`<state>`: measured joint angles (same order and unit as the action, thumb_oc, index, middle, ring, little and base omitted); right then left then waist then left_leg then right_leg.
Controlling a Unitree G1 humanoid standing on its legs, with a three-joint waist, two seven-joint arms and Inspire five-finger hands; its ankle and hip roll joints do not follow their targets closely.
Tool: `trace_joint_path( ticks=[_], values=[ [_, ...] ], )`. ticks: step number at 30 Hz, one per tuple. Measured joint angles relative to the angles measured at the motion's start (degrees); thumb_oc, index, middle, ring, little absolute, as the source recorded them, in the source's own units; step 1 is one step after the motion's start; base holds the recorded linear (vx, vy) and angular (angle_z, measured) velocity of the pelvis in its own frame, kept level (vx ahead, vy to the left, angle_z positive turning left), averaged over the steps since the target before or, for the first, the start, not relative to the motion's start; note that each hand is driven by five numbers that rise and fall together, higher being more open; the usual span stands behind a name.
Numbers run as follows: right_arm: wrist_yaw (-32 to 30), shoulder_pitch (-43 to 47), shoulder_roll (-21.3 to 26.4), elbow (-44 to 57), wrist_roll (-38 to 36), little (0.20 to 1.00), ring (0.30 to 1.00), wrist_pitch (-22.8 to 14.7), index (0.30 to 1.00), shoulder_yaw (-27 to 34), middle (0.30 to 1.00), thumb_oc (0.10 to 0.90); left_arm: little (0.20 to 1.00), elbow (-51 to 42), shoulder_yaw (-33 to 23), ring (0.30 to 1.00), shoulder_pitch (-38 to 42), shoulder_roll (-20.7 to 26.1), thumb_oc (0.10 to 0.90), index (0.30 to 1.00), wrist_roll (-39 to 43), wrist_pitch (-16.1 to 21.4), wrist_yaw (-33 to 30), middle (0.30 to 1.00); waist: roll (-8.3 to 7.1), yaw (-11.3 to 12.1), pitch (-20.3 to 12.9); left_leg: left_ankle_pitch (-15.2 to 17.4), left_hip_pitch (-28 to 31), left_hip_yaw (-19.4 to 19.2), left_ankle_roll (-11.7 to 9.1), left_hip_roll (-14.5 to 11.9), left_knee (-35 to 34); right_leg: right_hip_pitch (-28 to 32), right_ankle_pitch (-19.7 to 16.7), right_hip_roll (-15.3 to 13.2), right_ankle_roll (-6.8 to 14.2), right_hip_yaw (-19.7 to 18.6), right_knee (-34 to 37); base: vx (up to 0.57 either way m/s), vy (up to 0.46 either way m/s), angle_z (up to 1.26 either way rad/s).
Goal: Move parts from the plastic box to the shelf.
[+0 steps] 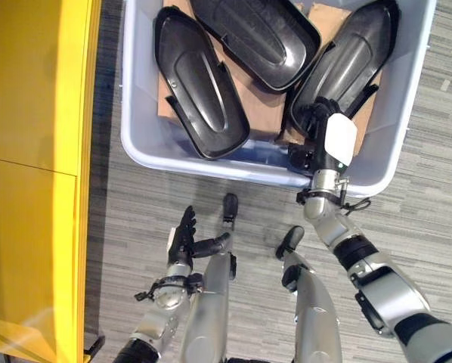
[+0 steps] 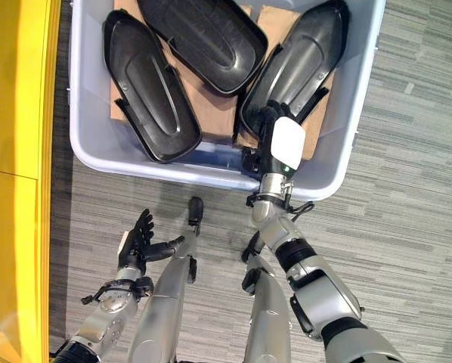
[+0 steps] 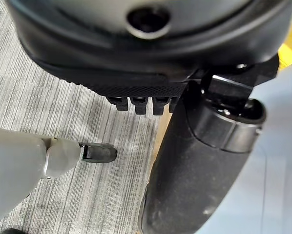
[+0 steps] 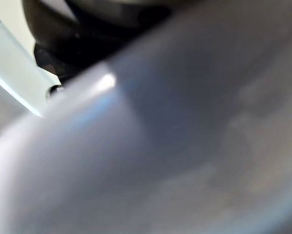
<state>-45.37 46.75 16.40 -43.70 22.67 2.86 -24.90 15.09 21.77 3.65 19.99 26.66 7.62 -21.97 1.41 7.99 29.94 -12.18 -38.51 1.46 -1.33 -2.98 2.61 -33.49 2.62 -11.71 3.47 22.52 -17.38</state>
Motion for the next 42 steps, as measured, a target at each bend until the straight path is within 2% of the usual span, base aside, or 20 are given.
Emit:
trace_joint_path(
  ticks=[6, 18, 25, 29, 34, 38, 41, 42],
  values=[
    [0.33, -1.68, -0.31, -1.07, -0.28, 0.300, 0.300, 0.19, 0.300, -0.04, 0.300, 0.400, 1.000, 0.09, -0.04, 1.000, 0.14, -0.67, 0.900, 1.000, 0.00, -0.07, 0.04, 1.000, 0.76, 0.29, -0.52, -0.11, 2.72, -0.38, -0.21, 0.00, -0.39, 2.70, -0.08, 0.03, 0.31, -0.06, 0.53, 0.00, -0.013, -0.01],
    [5.97, -6.25, -1.39, -5.80, -4.56, 0.300, 0.300, 2.25, 0.300, 0.06, 0.300, 0.400, 1.000, 0.84, -0.16, 1.000, 0.08, -0.90, 0.900, 1.000, 0.01, -0.24, 0.04, 1.000, 1.98, 1.69, -1.44, 0.27, 12.22, -0.03, 0.30, 0.02, -2.14, 14.47, -0.82, 1.23, 1.19, 1.34, 6.50, 0.00, -0.009, 0.03],
    [8.39, -7.05, -1.97, -8.49, -5.45, 0.300, 0.300, 2.53, 0.300, 0.42, 0.300, 0.400, 1.000, 2.95, -0.23, 1.000, 0.35, -0.82, 0.900, 1.000, 0.00, -1.33, 0.11, 1.000, 2.13, 2.01, -1.52, 0.42, 17.47, -0.49, 0.51, 0.16, -3.00, 20.48, -1.67, 1.66, 1.65, 1.45, 9.32, -0.01, 0.000, 0.01],
    [8.97, -10.57, -1.93, -5.53, -7.14, 0.300, 0.300, 2.38, 0.300, 0.99, 0.300, 0.400, 1.000, 2.92, -1.32, 1.000, 0.23, -0.68, 0.900, 1.000, -0.02, -1.39, 0.18, 1.000, 2.12, 1.82, -1.52, 1.20, 20.84, -1.34, 0.51, 0.02, -3.05, 24.46, -2.82, 2.19, 1.69, 0.76, 11.84, 0.03, -0.008, -0.10],
    [10.52, -13.47, -0.21, -0.87, -7.12, 0.300, 0.300, 2.20, 0.300, 0.99, 0.300, 0.400, 1.000, 2.93, -3.04, 1.000, -0.14, -0.23, 0.900, 1.000, -0.05, -1.56, 0.37, 1.000, 1.89, 1.41, -1.65, 2.18, 22.55, -2.29, 0.30, -0.01, -3.04, 26.60, -4.09, 2.53, 1.75, -0.15, 14.07, 0.04, -0.011, -0.11],
    [12.39, -18.23, 2.38, 10.53, -7.12, 0.300, 0.300, 2.39, 0.300, 1.51, 0.300, 0.400, 1.000, 2.86, -6.41, 1.000, -2.47, 0.16, 0.900, 1.000, -0.06, -2.72, 1.79, 1.000, 0.57, 0.74, -1.89, 2.16, 25.00, -3.39, 0.71, 0.06, -3.65, 29.23, -5.44, 2.79, 1.99, -1.15, 16.53, 0.06, -0.011, -0.11],
    [13.02, -20.02, 2.69, 14.83, -7.02, 0.300, 0.300, 1.93, 0.300, 2.23, 0.300, 0.400, 1.000, 2.78, -7.67, 1.000, -5.19, 2.37, 0.900, 1.000, -0.11, -3.57, 2.59, 1.000, -2.53, -0.56, -3.70, 2.30, 26.90, -4.23, 0.66, -0.09, -4.64, 30.70, -5.61, 3.01, 1.98, -1.70, 17.78, 0.08, 0.003, -0.12],
    [14.38, -21.15, 3.79, 17.42, -6.99, 0.300, 0.300, 2.01, 0.300, 2.60, 0.300, 0.400, 1.000, 2.78, -7.98, 1.000, -5.23, 2.34, 0.900, 1.000, -0.12, -4.19, 2.79, 1.000, -2.79, -0.61, -3.82, 2.27, 27.35, -4.20, 0.69, -0.03, -4.95, 31.30, -5.69, 3.06, 1.98, -1.65, 18.10, 0.08, -0.002, -0.04]
  ],
)
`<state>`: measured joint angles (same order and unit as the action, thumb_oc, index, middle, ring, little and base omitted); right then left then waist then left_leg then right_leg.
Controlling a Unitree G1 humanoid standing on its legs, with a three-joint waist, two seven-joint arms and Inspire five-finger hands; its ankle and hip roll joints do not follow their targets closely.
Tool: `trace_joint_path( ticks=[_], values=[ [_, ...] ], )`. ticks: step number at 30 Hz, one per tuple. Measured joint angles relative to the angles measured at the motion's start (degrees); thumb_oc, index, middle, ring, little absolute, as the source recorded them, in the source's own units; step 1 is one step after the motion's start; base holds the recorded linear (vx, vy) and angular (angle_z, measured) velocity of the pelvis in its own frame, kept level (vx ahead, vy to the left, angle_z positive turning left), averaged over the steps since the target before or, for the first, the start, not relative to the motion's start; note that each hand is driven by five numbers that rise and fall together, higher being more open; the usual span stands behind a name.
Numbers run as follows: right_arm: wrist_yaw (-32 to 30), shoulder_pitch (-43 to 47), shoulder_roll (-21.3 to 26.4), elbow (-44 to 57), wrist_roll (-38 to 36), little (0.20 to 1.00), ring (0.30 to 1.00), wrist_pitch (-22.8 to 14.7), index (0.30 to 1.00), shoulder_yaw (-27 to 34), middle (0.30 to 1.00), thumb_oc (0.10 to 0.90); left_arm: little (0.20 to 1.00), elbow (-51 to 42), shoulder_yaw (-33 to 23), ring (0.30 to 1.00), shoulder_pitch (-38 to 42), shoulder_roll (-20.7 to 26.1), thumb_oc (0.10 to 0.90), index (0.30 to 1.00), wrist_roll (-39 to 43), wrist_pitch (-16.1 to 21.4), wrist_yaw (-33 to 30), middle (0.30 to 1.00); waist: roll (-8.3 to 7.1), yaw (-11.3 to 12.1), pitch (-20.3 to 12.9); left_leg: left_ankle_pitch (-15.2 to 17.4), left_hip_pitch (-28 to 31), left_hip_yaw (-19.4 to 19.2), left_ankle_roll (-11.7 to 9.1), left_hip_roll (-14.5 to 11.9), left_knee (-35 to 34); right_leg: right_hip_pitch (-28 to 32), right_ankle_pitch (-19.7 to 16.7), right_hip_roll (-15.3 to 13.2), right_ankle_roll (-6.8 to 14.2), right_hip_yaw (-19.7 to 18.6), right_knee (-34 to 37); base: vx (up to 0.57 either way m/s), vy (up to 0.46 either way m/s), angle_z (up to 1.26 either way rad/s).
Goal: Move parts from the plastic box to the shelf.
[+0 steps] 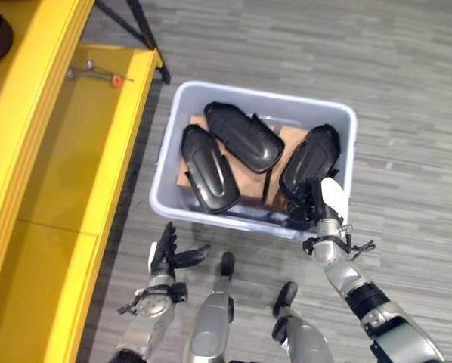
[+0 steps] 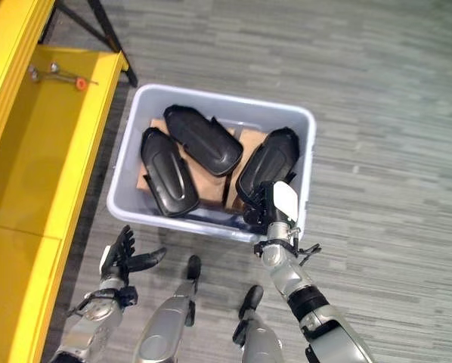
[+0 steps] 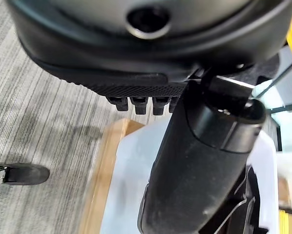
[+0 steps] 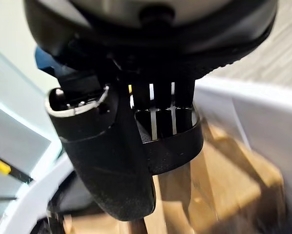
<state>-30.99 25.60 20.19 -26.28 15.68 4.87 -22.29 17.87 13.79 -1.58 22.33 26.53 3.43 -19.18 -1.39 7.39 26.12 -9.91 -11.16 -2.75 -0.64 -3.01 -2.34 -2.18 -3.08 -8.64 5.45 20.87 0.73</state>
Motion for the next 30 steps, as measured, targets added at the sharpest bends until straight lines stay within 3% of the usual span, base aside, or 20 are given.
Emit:
trace_joint_path(
  ticks=[3, 5, 12, 17, 30],
  values=[
    [2.34, -4.93, 1.14, 7.95, 0.02, 0.300, 0.300, 0.09, 0.300, 3.28, 0.300, 0.400, 1.000, -0.92, -1.67, 1.000, -1.19, -0.12, 0.900, 1.000, -0.41, -0.97, 0.91, 1.000, -0.62, -0.05, -0.30, 0.03, 3.09, -0.40, 0.00, 0.23, -1.30, 2.83, -0.18, -0.06, 0.08, -0.15, 1.17, 0.06, -0.003, -0.04],
    [2.35, -6.05, 1.12, 8.72, 0.14, 0.300, 0.300, -0.31, 0.300, 3.76, 0.300, 0.400, 1.000, -1.48, -3.63, 1.000, -3.24, 0.07, 0.900, 1.000, -0.48, -0.94, 1.10, 1.000, -1.66, -0.96, -2.62, 0.48, 3.41, -0.93, -0.13, 0.14, -1.54, 3.13, -0.29, 0.04, 0.10, -0.44, 1.99, 0.08, -0.001, -0.11],
    [4.72, -12.29, 5.23, 17.88, 0.13, 0.300, 0.300, 0.19, 0.300, 10.40, 0.300, 0.400, 1.000, -2.14, -6.91, 1.000, -8.41, -0.68, 0.900, 1.000, -2.44, -1.96, 2.52, 1.000, -2.71, -2.60, -6.73, 1.27, 6.44, -2.63, -0.25, 0.12, -2.17, 5.87, -0.92, 0.18, 0.26, -2.02, 4.14, 0.05, 0.000, -0.14],
    [7.18, -13.98, 7.15, 22.24, 2.22, 0.300, 0.300, -1.42, 0.300, 11.12, 0.300, 0.400, 1.000, -2.20, -7.80, 1.000, -10.42, -1.51, 0.900, 1.000, -2.63, -2.39, 3.66, 1.000, -2.24, -3.78, -9.27, 2.10, 7.93, -3.45, -0.68, -0.53, -2.19, 6.74, -0.80, 0.64, 0.15, -3.22, 4.21, 0.04, -0.012, -0.12],
    [10.09, -14.09, 10.23, 28.18, 3.90, 0.300, 0.300, -2.15, 0.300, 9.36, 0.300, 0.400, 1.000, -2.23, -9.00, 1.000, -12.77, -3.57, 0.900, 1.000, -2.64, -3.43, 3.62, 1.000, -0.76, -3.31, -11.95, 2.27, 9.36, -4.45, -0.69, -0.93, -2.20, 7.68, -0.79, 0.90, 0.10, -4.33, 4.22, 0.00, -0.027, -0.04]
  ],
)
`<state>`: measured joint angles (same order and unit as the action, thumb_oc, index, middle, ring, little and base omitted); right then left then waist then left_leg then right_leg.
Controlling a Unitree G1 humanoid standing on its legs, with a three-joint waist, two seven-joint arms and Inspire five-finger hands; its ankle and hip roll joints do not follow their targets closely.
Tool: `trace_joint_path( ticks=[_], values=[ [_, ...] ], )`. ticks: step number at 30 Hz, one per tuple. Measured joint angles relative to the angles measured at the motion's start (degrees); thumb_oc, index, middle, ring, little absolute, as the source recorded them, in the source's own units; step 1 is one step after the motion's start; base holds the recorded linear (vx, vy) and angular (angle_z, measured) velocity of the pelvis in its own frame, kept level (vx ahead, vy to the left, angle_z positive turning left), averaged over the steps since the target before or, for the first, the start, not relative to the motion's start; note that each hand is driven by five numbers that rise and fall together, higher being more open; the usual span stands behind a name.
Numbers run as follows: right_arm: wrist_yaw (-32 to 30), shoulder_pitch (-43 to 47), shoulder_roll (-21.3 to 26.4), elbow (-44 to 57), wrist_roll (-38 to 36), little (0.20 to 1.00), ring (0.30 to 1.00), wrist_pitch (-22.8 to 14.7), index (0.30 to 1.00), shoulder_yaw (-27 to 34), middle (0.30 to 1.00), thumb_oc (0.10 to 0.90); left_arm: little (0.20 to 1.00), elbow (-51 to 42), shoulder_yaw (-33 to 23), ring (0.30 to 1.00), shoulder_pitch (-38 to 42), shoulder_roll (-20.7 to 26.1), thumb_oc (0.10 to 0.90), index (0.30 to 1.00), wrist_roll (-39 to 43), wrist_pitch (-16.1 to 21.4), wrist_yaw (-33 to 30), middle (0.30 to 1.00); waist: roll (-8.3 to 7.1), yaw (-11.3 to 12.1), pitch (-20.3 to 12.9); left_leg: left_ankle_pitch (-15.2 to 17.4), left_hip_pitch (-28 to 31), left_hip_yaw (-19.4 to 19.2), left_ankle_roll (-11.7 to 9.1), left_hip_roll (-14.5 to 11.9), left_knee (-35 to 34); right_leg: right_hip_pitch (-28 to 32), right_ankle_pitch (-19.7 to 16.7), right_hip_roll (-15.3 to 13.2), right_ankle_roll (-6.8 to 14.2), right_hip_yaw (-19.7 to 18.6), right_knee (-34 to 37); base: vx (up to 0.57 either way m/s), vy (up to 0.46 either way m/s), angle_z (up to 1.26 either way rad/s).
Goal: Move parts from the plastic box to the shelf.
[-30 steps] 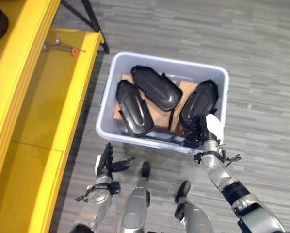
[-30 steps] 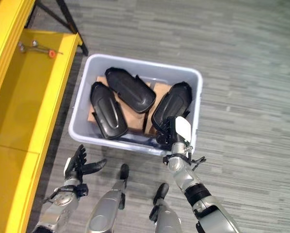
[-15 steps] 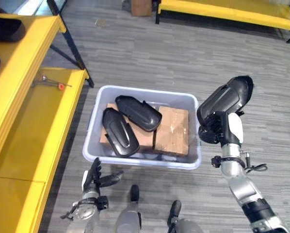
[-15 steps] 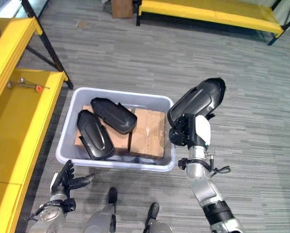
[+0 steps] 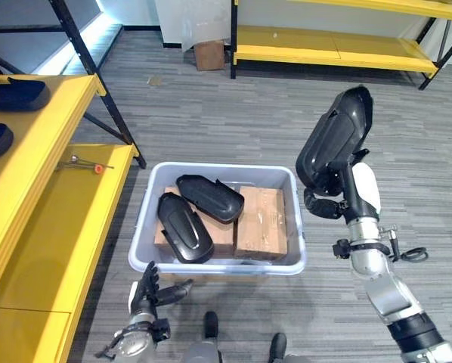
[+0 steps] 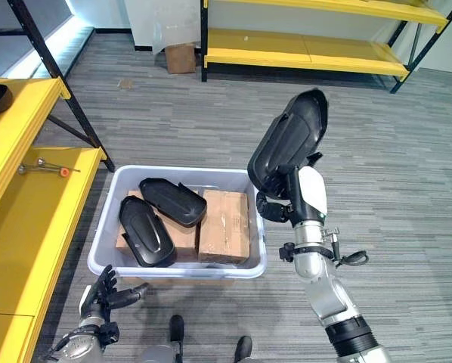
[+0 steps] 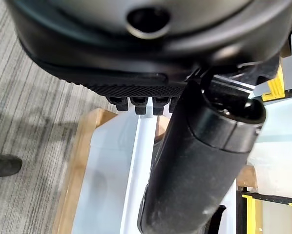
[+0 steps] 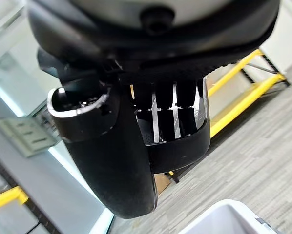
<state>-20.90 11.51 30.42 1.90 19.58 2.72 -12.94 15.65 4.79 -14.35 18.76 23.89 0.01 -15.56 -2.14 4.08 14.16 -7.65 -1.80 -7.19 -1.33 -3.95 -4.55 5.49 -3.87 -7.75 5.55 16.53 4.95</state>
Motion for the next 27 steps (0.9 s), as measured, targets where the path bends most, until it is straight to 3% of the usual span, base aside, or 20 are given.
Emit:
trace_joint_path(
  ticks=[8, 14, 17, 19, 20, 21, 22, 23, 24, 25, 26, 27],
  values=[
    [2.13, 4.35, 3.62, 0.38, 0.65, 0.300, 0.300, -0.22, 0.300, -5.45, 0.300, 0.400, 1.000, -0.02, -0.86, 1.000, -0.98, -0.59, 0.900, 1.000, 0.04, -0.01, -0.02, 1.000, 0.25, 0.80, -0.18, -0.43, -0.11, 1.47, -0.66, -0.73, 0.18, 0.78, 0.32, 1.06, -0.47, 1.13, 0.02, -0.03, -0.151, 0.08],
    [2.63, 11.27, 5.11, 0.22, 0.61, 0.300, 0.300, -3.20, 0.300, -9.96, 0.300, 0.400, 1.000, -0.01, -1.32, 1.000, -1.79, -1.84, 0.900, 1.000, 0.19, 0.01, -0.07, 1.000, 0.80, 3.74, -0.25, -1.58, -2.13, 4.94, -2.81, -3.32, 1.22, 0.93, 1.23, 4.59, -2.34, 3.68, 0.02, -0.08, -0.201, 0.23],
    [2.66, 14.28, 7.49, 0.03, 0.57, 0.300, 0.300, -3.50, 0.300, -11.15, 0.300, 0.400, 1.000, 0.08, -1.17, 1.000, -1.57, -2.14, 0.900, 1.000, 0.24, 0.06, -0.08, 1.000, 1.89, 4.70, -0.18, -3.28, -4.29, 9.24, -4.43, -4.09, 0.67, 0.94, 2.00, 6.80, -3.54, 7.67, 0.02, -0.09, -0.128, 0.68],
    [2.52, 15.72, 9.59, -0.08, 0.56, 0.300, 0.300, -3.51, 0.300, -11.07, 0.300, 0.400, 1.000, 0.18, -0.13, 1.000, -0.81, -2.16, 0.900, 1.000, 0.50, 0.06, -0.11, 1.000, 4.23, 6.14, 0.19, -2.76, -6.54, 10.67, -4.68, -5.11, -0.29, 0.94, 2.27, 7.92, -4.11, 11.51, -0.03, -0.09, -0.073, 0.98],
    [2.50, 16.25, 10.69, -0.09, 0.57, 0.300, 0.300, -3.54, 0.300, -11.08, 0.300, 0.400, 1.000, 0.16, 0.30, 1.000, -0.36, -2.14, 0.900, 1.000, 0.50, 0.06, -0.14, 1.000, 5.19, 6.59, 0.51, -1.27, -7.69, 9.34, -4.09, -5.55, -0.30, 0.93, 2.47, 8.01, -4.45, 13.95, -0.04, -0.13, -0.096, 1.15],
    [2.35, 16.40, 11.40, -0.09, 0.60, 0.300, 0.300, -3.55, 0.300, -11.04, 0.300, 0.400, 1.000, 0.35, 0.53, 1.000, 0.61, -1.97, 0.900, 1.000, 0.50, 0.06, -0.19, 1.000, 5.47, 6.59, 0.67, 1.73, -8.52, 5.32, -4.29, -6.18, -0.28, 0.66, 2.62, 7.43, -5.16, 16.26, -0.05, -0.16, -0.050, 1.21],
    [2.34, 16.45, 12.01, -0.05, 0.63, 0.300, 0.300, -3.69, 0.300, -11.03, 0.300, 0.400, 1.000, 0.72, 0.69, 1.000, 1.29, -1.69, 0.900, 1.000, 0.49, 0.06, -0.40, 1.000, 5.08, 6.48, 0.78, 3.34, -9.49, -0.32, -4.36, -7.09, 0.30, 0.05, 2.82, 5.96, -5.77, 18.81, -0.15, -0.11, -0.057, 1.18],
    [2.12, 16.26, 12.05, 0.08, 0.69, 0.300, 0.300, -3.70, 0.300, -10.91, 0.300, 0.400, 1.000, 1.84, 0.74, 1.000, 2.19, -1.71, 0.900, 1.000, 0.49, 0.06, -0.43, 1.000, 4.52, 6.07, 0.99, 2.71, -10.20, -7.96, -3.85, -7.67, 1.55, -0.16, 2.79, 4.09, -6.00, 21.82, -0.15, -0.06, -0.024, 1.42],
    [2.02, 15.56, 11.73, 0.48, 0.70, 0.300, 0.300, -3.71, 0.300, -10.74, 0.300, 0.400, 1.000, 2.60, 0.68, 1.000, 2.41, -2.04, 0.900, 1.000, 0.49, 0.03, -0.45, 1.000, 4.33, 4.73, 0.91, 1.95, -10.68, -15.05, -4.92, -9.68, 5.23, 0.06, 2.63, 2.84, -6.24, 24.16, -0.14, -0.05, -0.016, 1.18],
    [2.03, 15.44, 11.65, 0.46, 0.71, 0.300, 0.300, -3.72, 0.300, -10.97, 0.300, 0.400, 1.000, 2.52, 0.71, 1.000, 1.82, -2.14, 0.900, 1.000, 0.48, 0.06, -0.42, 1.000, 4.54, 4.48, 0.80, 1.43, -9.69, -12.22, -5.22, -10.95, 5.44, 0.18, 2.69, 2.23, -6.36, 24.06, -0.21, -0.05, -0.018, 0.86],
    [1.85, 15.01, 11.47, 0.41, 1.13, 0.300, 0.300, -3.38, 0.300, -10.88, 0.300, 0.400, 1.000, 2.60, 0.66, 1.000, 1.63, -2.29, 0.900, 1.000, 0.48, 0.02, -0.15, 1.000, 4.35, 5.21, 1.08, 2.24, -8.78, -10.55, -5.70, -12.67, 10.04, 0.30, 2.91, 0.51, -6.23, 25.20, -1.45, -0.02, 0.071, 0.47],
    [1.85, 13.66, 11.67, 0.43, 1.21, 0.300, 0.300, -3.24, 0.300, -10.90, 0.300, 0.400, 1.000, 2.57, 0.71, 1.000, 1.16, -2.44, 0.900, 1.000, 0.48, 0.03, 0.02, 1.000, 3.93, 4.68, 1.29, 2.00, -7.45, -11.49, -5.98, -13.73, 14.86, 1.61, 2.83, -0.41, -6.07, 25.89, -1.97, -0.03, 0.106, 0.51]
  ],
)
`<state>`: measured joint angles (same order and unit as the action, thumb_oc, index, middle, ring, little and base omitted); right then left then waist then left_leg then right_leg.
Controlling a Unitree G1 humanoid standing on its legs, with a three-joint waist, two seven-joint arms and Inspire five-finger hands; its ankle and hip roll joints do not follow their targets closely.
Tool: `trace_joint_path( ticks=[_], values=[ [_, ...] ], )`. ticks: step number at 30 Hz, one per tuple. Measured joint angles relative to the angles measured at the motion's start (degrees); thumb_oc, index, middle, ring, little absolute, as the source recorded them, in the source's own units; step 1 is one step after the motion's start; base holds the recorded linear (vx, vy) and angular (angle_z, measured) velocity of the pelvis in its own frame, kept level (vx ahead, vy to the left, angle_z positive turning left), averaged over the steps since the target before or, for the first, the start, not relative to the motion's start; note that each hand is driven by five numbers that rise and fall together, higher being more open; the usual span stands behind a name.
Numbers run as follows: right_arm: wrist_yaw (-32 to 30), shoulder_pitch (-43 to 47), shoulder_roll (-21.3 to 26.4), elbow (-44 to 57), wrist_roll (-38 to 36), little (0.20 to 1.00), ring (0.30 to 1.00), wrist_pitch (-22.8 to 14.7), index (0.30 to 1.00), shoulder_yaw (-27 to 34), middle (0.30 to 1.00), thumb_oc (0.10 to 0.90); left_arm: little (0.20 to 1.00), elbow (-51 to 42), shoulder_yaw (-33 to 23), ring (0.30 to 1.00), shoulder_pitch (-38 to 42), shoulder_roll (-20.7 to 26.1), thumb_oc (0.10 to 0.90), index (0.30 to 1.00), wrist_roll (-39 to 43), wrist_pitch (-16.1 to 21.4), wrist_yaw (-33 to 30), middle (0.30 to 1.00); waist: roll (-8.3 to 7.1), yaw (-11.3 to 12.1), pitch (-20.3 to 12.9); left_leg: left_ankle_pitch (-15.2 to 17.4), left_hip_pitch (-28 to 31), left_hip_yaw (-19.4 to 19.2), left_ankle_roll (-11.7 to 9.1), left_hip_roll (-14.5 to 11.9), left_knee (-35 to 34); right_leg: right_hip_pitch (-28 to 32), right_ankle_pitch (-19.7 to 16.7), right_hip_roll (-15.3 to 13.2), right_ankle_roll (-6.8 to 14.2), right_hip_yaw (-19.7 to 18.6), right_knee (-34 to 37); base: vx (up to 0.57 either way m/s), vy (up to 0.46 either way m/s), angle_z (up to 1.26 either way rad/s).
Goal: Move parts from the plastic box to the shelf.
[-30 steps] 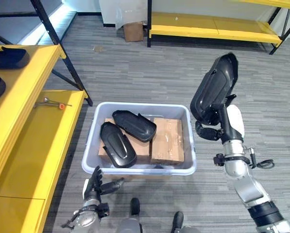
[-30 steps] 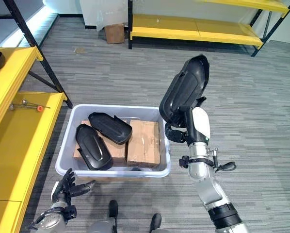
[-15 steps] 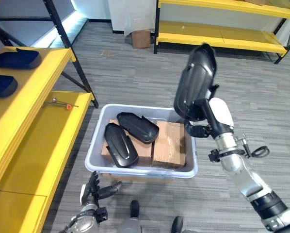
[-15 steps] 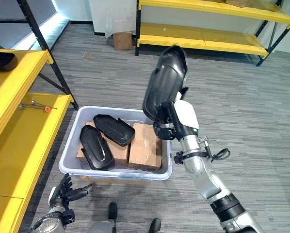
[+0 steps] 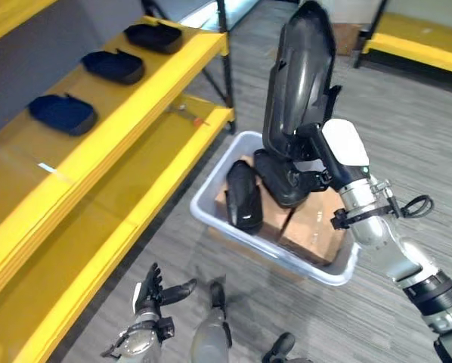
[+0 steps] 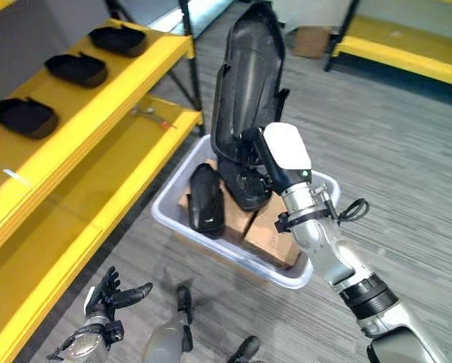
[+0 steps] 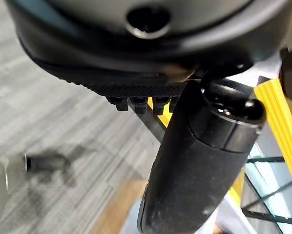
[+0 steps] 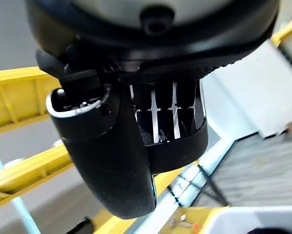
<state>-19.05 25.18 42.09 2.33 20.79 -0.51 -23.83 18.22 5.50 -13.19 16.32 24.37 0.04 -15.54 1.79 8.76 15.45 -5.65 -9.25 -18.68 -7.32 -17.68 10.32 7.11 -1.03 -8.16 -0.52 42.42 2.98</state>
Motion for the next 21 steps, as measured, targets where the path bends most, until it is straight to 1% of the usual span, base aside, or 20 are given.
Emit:
trace_joint_path(
  ticks=[1, 2, 3, 4, 5, 6, 7, 8, 9, 10, 11, 13, 14, 15, 17, 18, 19, 20, 21],
  values=[
    [0.02, -0.85, -0.02, 0.02, 0.02, 0.300, 0.300, 0.02, 0.300, -0.05, 0.300, 0.400, 1.000, -0.14, 0.00, 1.000, -0.71, -0.33, 0.900, 1.000, -0.03, 0.01, 0.00, 1.000, 0.30, -0.77, -0.17, -0.93, 1.82, 1.64, -0.24, -0.21, -0.92, 1.10, 0.00, -0.85, -0.01, 0.38, -0.66, -0.03, 0.193, 0.72],
    [-0.07, -2.53, -0.06, -0.01, 0.01, 0.300, 0.300, 0.38, 0.300, 0.41, 0.300, 0.400, 1.000, -0.39, 0.17, 1.000, -1.16, -1.00, 0.900, 1.000, -0.03, 0.01, 0.20, 1.000, 0.76, -0.86, -0.25, -1.69, 4.07, 4.32, -0.04, -0.05, -0.55, 2.15, 0.28, -2.25, 0.22, -0.29, -3.02, -0.01, 0.172, 0.79],
    [-0.08, -4.33, 0.48, 0.12, 0.01, 0.300, 0.300, 1.10, 0.300, 0.70, 0.300, 0.400, 1.000, -0.77, 0.48, 1.000, -1.82, -1.81, 0.900, 1.000, -0.04, 0.08, 0.16, 1.000, 1.80, -1.36, -0.87, -5.61, 6.47, 5.23, 1.57, 0.49, -2.83, 3.41, 0.32, -3.68, 0.31, 0.46, -5.89, 0.02, 0.216, 1.24],
    [-0.30, -6.04, 0.53, 0.18, 0.02, 0.300, 0.300, 1.26, 0.300, 2.01, 0.300, 0.400, 1.000, -0.73, 1.44, 1.000, -1.09, -1.83, 0.900, 1.000, -0.03, 0.04, 0.46, 1.000, 1.79, -3.10, -1.01, -5.46, 7.79, 4.32, 2.05, 2.58, -5.34, 4.41, 0.36, -5.88, 0.42, 0.83, -8.85, 0.03, 0.138, 1.65],
    [-0.30, -6.24, 0.65, 0.22, 0.03, 0.300, 0.300, 1.47, 0.300, 2.64, 0.300, 0.400, 1.000, -1.76, 1.69, 1.000, -0.62, -1.95, 0.900, 1.000, -0.05, 0.10, 0.34, 1.000, 2.17, -4.53, -1.44, -5.75, 8.58, 3.67, 2.63, 3.86, -8.48, 3.39, 0.92, -7.62, 1.09, 1.91, -12.74, 0.03, 0.274, 1.62],
    [-0.31, -5.39, 0.30, 0.32, 0.11, 0.300, 0.300, 1.13, 0.300, 2.94, 0.300, 0.400, 1.000, -3.49, 1.56, 1.000, -0.15, -1.74, 0.900, 1.000, -0.07, 0.26, 0.27, 1.000, 2.66, -3.79, -2.28, -4.59, 8.67, 3.38, 4.24, 4.11, -11.78, 1.00, 4.09, -7.95, 4.14, 1.56, -12.71, 0.02, 0.293, 1.04],
    [-0.27, -4.01, -0.34, 0.36, 0.87, 0.300, 0.300, 0.55, 0.300, 3.12, 0.300, 0.400, 1.000, -3.84, 0.64, 1.000, 0.55, -0.88, 0.900, 1.000, -0.11, 0.39, 0.04, 1.000, 2.48, -2.82, -2.25, -4.51, 8.31, 3.65, 4.32, 4.87, -13.51, -1.65, 3.84, -7.71, 4.91, 0.57, -10.92, 0.02, 0.346, 0.46],
    [-0.20, -3.93, -2.11, 0.33, 1.74, 0.300, 0.300, 0.10, 0.300, 4.07, 0.300, 0.400, 1.000, -3.20, -0.09, 1.000, 1.85, -0.16, 0.900, 1.000, -0.12, 0.15, 0.18, 1.000, 1.46, -1.33, -2.37, -4.40, 8.28, 3.68, 4.28, 6.30, -14.37, -2.76, -0.34, -7.52, 5.06, -0.26, -6.03, 0.02, 0.239, 0.53],
    [-0.20, -4.11, -3.91, 0.33, 1.76, 0.300, 0.300, 0.18, 0.300, 4.33, 0.300, 0.400, 1.000, -3.00, -0.37, 1.000, 2.15, 0.75, 0.900, 1.000, -0.43, 0.01, 0.19, 1.000, 0.49, -0.98, -2.66, -3.79, 8.78, 4.93, 3.80, 8.47, -14.82, -1.86, -4.44, -9.15, 4.42, 1.51, -4.80, 0.01, 0.315, 0.69],
    [0.05, -4.04, -4.70, 0.37, 1.89, 0.300, 0.300, 0.13, 0.300, 4.23, 0.300, 0.400, 1.000, -3.92, -0.40, 1.000, 1.12, 0.85, 0.900, 1.000, -0.51, 0.44, 0.23, 1.000, 1.42, -0.06, -3.25, -2.80, 9.45, 6.24, 3.47, 9.14, -14.82, -0.25, -5.22, -9.74, 5.24, 1.86, -4.69, 0.00, 0.386, 0.63],
    [0.10, -3.69, -5.36, 1.27, 2.31, 0.300, 0.300, 0.14, 0.300, 4.25, 0.300, 0.400, 1.000, -4.65, -1.24, 1.000, -0.49, 0.98, 0.900, 1.000, -0.53, 0.89, 0.35, 1.000, 1.29, 1.59, -3.31, -1.76, 10.09, 6.48, 2.87, 9.87, -14.81, 0.27, -5.32, -10.23, 5.39, 1.97, -4.92, 0.00, 0.325, 0.34],
    [1.02, -3.72, -5.89, 1.45, 2.46, 0.300, 0.300, 0.32, 0.300, 3.77, 0.300, 0.400, 1.000, -4.65, -1.60, 1.000, -2.41, 0.94, 0.900, 1.000, -0.53, 0.75, 0.32, 1.000, 0.14, 2.44, -3.63, -1.48, 10.43, 6.51, 3.29, 10.68, -14.81, 0.41, -5.29, -11.56, 5.41, 2.03, -5.62, -0.01, 0.215, 0.05],
    [1.11, -3.72, -5.89, 1.45, 2.50, 0.300, 0.300, 0.32, 0.300, 3.70, 0.300, 0.400, 1.000, -4.65, -1.60, 1.000, -2.58, 0.94, 0.900, 1.000, -0.53, 0.72, 0.32, 1.000, 0.06, 2.45, -3.64, -1.48, 10.44, 6.49, 3.30, 10.76, -14.81, 0.48, -5.29, -11.64, 5.41, 2.05, -5.62, -0.01, 0.165, 0.09],
    [1.91, -3.71, -6.38, 1.45, 3.09, 0.300, 0.300, 0.34, 0.300, 3.57, 0.300, 0.400, 1.000, -4.65, -1.82, 1.000, -3.69, 0.94, 0.900, 1.000, -0.53, 0.54, 0.33, 1.000, -0.93, 2.93, -3.61, -1.16, 10.38, 6.60, 3.61, 11.82, -14.69, 0.67, -5.55, -12.34, 5.77, 2.04, -5.80, 0.00, 0.094, 0.08],
    [2.36, -3.72, -7.02, 1.46, 3.65, 0.300, 0.300, 0.62, 0.300, 2.43, 0.300, 0.400, 1.000, -4.54, -2.41, 1.000, -4.63, 0.86, 0.900, 1.000, -0.51, -0.03, 0.23, 1.000, -2.72, 3.33, -3.74, -1.10, 10.38, 6.75, 3.75, 12.36, -14.59, 0.84, -5.64, -13.26, 6.06, 2.27, -5.77, 0.00, 0.122, 0.08],
    [2.50, -3.72, -7.11, 1.45, 3.80, 0.300, 0.300, 0.75, 0.300, 1.95, 0.300, 0.400, 1.000, -4.51, -2.76, 1.000, -4.76, 0.87, 0.900, 1.000, -0.52, -0.03, 0.29, 1.000, -3.56, 4.23, -3.79, -1.04, 10.35, 6.89, 3.87, 13.16, -14.58, 1.05, -5.64, -13.61, 6.25, 2.29, -5.69, 0.00, 0.124, 0.12],
    [2.59, -3.73, -7.29, 1.45, 3.80, 0.300, 0.300, 0.95, 0.300, 1.57, 0.300, 0.400, 1.000, -4.49, -3.09, 1.000, -4.86, 0.87, 0.900, 1.000, -0.52, -0.03, 0.31, 1.000, -4.25, 4.44, -3.92, -0.85, 10.32, 7.44, 4.11, 13.55, -14.57, 1.35, -5.59, -13.92, 6.77, 2.43, -5.50, 0.01, 0.156, 0.21],
    [3.11, -3.73, -7.84, 1.45, 3.80, 0.300, 0.300, 1.06, 0.300, 1.43, 0.300, 0.400, 1.000, -4.25, -3.61, 1.000, -4.89, 0.88, 0.900, 1.000, -0.52, -0.03, 0.27, 1.000, -5.30, 4.99, -4.06, -0.65, 10.21, 7.98, 4.21, 14.10, -14.52, 1.84, -5.47, -14.62, 7.64, 2.79, -5.53, 0.02, 0.152, 0.19],
    [3.24, -3.72, -7.95, 1.45, 3.82, 0.300, 0.300, 1.07, 0.300, 1.44, 0.300, 0.400, 1.000, -4.25, -3.72, 1.000, -4.77, 0.88, 0.900, 1.000, -0.53, -0.03, 0.27, 1.000, -5.65, 5.68, -4.05, -0.28, 10.15, 8.05, 4.38, 14.55, -14.46, 1.91, -5.56, -14.88, 7.94, 2.81, -5.55, 0.02, 0.127, 0.20]
  ],
)
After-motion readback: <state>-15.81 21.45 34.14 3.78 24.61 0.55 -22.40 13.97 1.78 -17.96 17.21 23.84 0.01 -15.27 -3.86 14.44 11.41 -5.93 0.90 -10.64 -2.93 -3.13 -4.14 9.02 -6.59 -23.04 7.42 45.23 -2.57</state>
